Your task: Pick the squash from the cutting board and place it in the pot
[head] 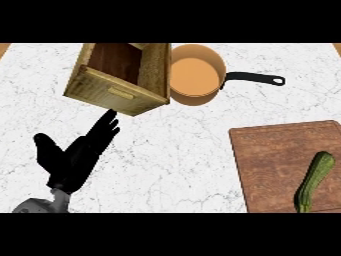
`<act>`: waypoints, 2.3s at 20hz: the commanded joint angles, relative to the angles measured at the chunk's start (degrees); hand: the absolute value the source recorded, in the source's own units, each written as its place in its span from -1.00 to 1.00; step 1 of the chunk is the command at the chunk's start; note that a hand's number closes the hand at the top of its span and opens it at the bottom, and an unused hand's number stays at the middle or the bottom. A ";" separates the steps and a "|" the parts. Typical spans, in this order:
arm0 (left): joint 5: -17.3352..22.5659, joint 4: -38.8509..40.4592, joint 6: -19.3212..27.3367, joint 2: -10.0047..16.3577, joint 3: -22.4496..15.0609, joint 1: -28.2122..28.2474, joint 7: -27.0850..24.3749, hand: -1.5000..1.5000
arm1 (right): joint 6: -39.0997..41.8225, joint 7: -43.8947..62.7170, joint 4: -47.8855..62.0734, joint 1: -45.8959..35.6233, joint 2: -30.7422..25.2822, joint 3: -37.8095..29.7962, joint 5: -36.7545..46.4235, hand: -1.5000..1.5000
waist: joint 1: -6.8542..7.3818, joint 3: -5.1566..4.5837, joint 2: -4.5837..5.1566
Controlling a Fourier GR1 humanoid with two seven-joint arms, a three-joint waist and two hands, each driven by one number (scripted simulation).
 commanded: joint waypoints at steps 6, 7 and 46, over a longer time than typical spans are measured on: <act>-1.36 -0.60 -0.27 -0.63 -0.14 1.39 -1.10 0.00 | -0.18 14.32 2.09 -5.21 3.08 2.50 1.54 -1.00 | 0.18 0.18 -0.12; 0.62 -0.82 -0.83 -0.41 0.74 -0.91 2.08 0.00 | -1.67 14.32 5.03 -7.84 4.83 4.94 3.78 -1.00 | 0.88 0.23 0.15; -4.05 1.56 -1.63 -4.46 1.50 2.48 -0.88 0.00 | 11.33 14.34 13.44 -7.80 28.51 7.65 25.43 -1.00 | -1.05 0.31 -0.28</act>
